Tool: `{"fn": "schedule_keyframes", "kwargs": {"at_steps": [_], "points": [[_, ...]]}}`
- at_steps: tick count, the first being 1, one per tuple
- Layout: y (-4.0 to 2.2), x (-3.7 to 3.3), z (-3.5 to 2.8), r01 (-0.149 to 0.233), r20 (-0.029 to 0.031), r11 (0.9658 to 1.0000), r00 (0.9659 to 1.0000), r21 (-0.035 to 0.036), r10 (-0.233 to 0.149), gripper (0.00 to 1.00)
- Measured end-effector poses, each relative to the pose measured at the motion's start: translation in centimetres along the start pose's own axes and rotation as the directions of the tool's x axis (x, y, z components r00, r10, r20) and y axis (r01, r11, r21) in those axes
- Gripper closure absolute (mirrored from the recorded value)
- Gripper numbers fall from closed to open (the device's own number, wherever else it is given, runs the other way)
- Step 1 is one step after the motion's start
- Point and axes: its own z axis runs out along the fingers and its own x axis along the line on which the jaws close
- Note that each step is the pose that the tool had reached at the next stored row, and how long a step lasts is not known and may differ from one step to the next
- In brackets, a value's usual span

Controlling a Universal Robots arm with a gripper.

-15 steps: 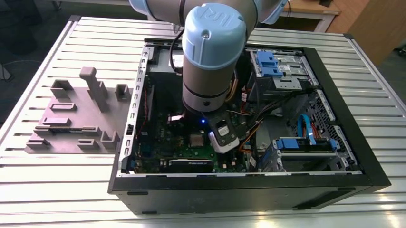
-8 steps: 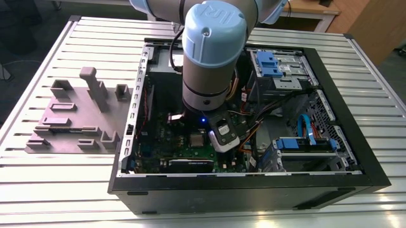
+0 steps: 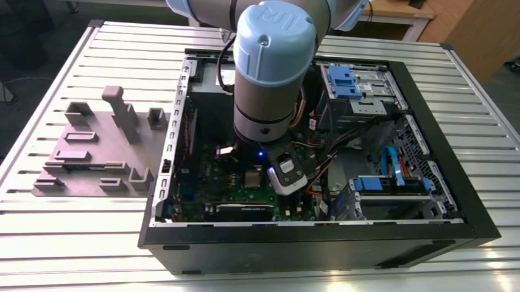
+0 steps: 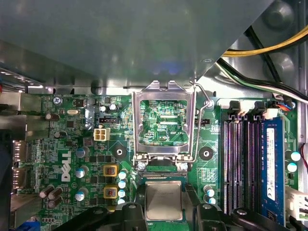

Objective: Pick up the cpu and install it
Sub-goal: 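Place the cpu into insertion slot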

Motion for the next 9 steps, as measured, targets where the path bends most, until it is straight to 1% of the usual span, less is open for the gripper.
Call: {"fn": "schedule_keyframes", "kwargs": {"at_steps": [2,3,4,9], "points": [[0.02,0.01,-0.22,0.000,-0.0004,1.0000,1.0000,-0.0009,0.000,0.59],[0.03,0.02,-0.39,0.000,-0.0007,1.0000,1.0000,-0.0002,0.000,0.59],[0.03,0.01,-0.42,0.000,-0.0008,1.0000,1.0000,-0.0001,0.000,0.59],[0.01,0.00,-0.27,-0.002,-0.0010,1.0000,1.0000,-0.0016,0.002,0.59]]}}
